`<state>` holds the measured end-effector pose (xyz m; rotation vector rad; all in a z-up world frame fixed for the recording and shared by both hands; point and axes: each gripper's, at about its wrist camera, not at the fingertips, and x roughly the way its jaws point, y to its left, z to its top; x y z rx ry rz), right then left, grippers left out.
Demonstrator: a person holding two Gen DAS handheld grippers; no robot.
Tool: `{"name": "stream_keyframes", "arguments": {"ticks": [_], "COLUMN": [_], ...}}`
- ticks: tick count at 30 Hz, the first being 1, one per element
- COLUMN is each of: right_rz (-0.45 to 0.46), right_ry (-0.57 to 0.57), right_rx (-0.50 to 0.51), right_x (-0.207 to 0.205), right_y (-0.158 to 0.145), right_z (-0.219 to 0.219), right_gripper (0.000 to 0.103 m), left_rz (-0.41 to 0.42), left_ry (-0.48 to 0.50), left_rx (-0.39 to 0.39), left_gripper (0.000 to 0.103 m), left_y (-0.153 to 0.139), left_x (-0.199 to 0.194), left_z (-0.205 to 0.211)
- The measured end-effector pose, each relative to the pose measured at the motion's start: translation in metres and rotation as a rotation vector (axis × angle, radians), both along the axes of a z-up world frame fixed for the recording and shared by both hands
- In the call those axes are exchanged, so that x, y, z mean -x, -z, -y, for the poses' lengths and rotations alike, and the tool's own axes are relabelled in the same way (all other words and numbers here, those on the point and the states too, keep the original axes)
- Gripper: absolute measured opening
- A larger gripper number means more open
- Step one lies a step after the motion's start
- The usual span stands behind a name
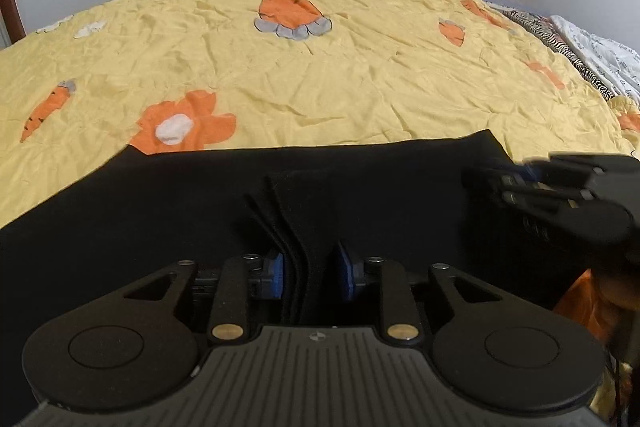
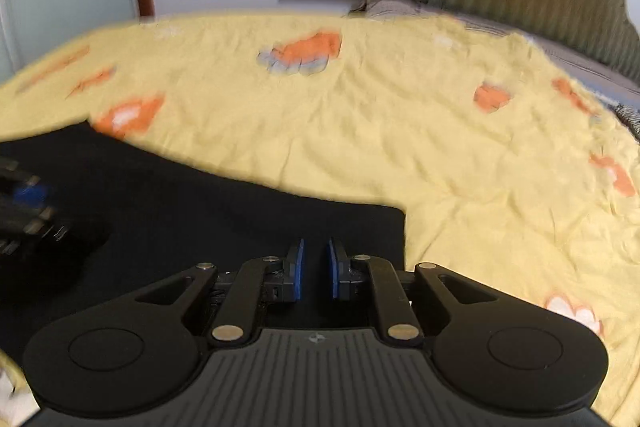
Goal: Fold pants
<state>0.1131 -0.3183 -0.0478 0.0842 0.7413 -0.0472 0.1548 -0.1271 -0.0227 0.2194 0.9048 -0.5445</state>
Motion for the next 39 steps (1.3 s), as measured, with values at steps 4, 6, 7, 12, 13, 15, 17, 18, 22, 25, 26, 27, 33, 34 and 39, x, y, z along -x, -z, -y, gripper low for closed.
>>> {"name": "stream_keyframes", "arguments": {"ticks": [4,6,7,12,13,15,17,18,22,25,26,27,33,34,39], "right_rz": [0.066,0.057,0.037,0.028,0.051,0.061,0.052,0.039,0.034,0.042,0.022,0.031,0.063,0.042,0.033], "right_ry": [0.04,0.003,-0.011,0.013,-0.017,-0.095,-0.188,-0.227,-0.216,-0.297,-0.321,-0.325,-0.333,-0.356,-0.346], "right_rx": [0.009,-0.06,-0.083,-0.037,-0.02,-0.032,-0.062,-0.059,0.011,-0.048,-0.022,0.017,-0.083,-0.081,0.014], "right_x": [0.031,0.033,0.027,0.015,0.018,0.018,0.022,0.024,0.031,0.037,0.037,0.036,0.052,0.052,0.057], "right_y": [-0.018,-0.014,-0.008,-0.008,-0.013,-0.015,-0.013,-0.009,-0.007,-0.012,-0.008,-0.003,-0.02,-0.017,-0.012], "right_z": [-0.007,-0.01,-0.01,-0.02,-0.028,-0.046,-0.067,-0.077,-0.1,-0.114,-0.12,-0.126,-0.123,-0.127,-0.144], "right_gripper": [0.013,0.013,0.013,0.014,0.014,0.014,0.014,0.014,0.015,0.015,0.015,0.015,0.017,0.017,0.017], "left_rz": [0.043,0.029,0.02,0.031,0.036,0.041,0.039,0.035,0.051,0.129,0.131,0.112,0.081,0.072,0.029], "left_ry": [-0.05,-0.07,-0.076,-0.118,-0.138,-0.158,-0.152,-0.15,-0.066,-0.015,-0.016,-0.035,-0.068,-0.069,-0.099], "left_rx": [-0.004,0.021,0.034,0.047,0.044,0.039,0.026,0.031,0.042,-0.067,-0.112,-0.147,-0.083,-0.083,-0.054], "left_gripper": [0.038,0.038,0.038,0.056,0.061,0.071,0.071,0.071,0.072,0.072,0.07,0.071,0.077,0.077,0.078], "left_y": [-0.008,-0.011,-0.012,-0.024,-0.026,-0.027,-0.025,-0.024,-0.021,-0.009,-0.001,0.006,-0.003,-0.003,-0.011], "left_x": [0.002,0.0,0.0,0.004,0.004,0.004,0.004,0.004,-0.001,-0.012,-0.018,-0.024,-0.011,-0.008,0.005], "left_z": [-0.017,-0.023,-0.027,-0.051,-0.057,-0.063,-0.061,-0.059,-0.035,-0.007,-0.001,0.002,-0.031,-0.036,-0.073]}}
